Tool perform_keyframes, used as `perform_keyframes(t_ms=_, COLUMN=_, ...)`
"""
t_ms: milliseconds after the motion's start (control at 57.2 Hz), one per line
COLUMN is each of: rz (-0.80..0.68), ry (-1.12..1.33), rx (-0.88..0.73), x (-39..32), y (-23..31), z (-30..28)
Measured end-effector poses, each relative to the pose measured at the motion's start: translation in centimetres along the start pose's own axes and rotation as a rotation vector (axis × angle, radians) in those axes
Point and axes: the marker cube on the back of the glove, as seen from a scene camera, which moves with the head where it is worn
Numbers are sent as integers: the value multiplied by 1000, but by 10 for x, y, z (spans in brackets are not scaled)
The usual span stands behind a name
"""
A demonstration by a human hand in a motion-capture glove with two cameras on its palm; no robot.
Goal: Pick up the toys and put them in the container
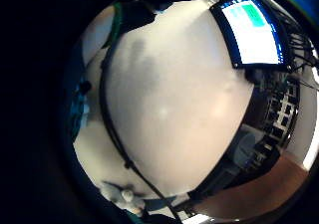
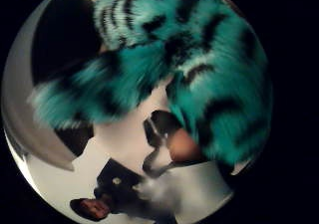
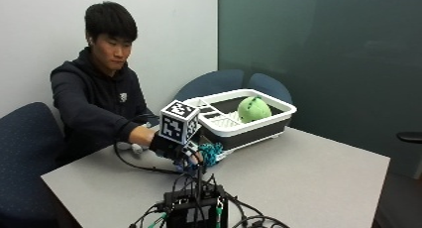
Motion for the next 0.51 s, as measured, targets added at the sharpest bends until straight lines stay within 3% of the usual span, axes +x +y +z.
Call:
perform_keyframes(t_ms=245, rz=-30, ry=-42, rx=245, x=-3, y=15, z=-38)
perform_keyframes(t_ms=507, rz=-63, ry=-144, rx=539, x=-40, y=54, z=-177)
